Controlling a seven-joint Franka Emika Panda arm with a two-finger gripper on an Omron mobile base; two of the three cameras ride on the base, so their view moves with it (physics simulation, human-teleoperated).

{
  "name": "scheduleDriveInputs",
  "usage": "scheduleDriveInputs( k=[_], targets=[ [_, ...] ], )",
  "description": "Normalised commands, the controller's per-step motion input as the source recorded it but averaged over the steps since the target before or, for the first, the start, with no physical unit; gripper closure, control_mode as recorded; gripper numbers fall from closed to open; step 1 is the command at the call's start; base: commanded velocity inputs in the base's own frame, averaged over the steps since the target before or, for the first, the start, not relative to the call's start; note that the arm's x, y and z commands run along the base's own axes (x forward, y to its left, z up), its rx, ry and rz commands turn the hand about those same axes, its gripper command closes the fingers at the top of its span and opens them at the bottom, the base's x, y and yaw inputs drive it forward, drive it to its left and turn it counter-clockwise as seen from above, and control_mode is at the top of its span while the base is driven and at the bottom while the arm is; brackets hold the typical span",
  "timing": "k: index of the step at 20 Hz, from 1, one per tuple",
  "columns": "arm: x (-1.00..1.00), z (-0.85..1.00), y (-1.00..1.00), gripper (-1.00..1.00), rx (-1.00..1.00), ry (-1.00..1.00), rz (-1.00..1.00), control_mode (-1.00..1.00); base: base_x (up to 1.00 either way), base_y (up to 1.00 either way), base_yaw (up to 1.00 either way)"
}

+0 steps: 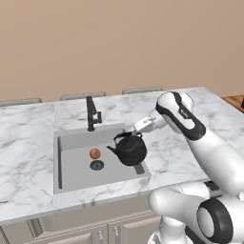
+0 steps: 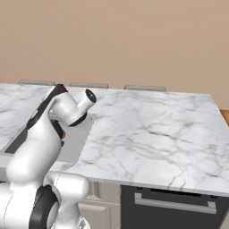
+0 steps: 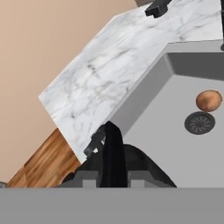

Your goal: Open the cabinet, pick the kettle from the cabinet, and place it in the sink.

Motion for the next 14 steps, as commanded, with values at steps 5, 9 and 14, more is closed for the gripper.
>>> scheduleDriveInputs(
  k=[5, 9, 14],
  targets=[
    [0.22, -0.33, 0.16, 1.0, 0.0, 0.09, 0.01, -1.0, 0.0, 0.0, 0.0],
    [0.19, -0.28, 0.09, 1.0, 0.03, 0.11, 0.0, -1.0, 0.0, 0.0, 0.0],
    [0.18, -0.25, 0.14, 1.0, 0.05, 0.05, 0.0, -1.0, 0.0, 0.0, 0.0]
  ],
)
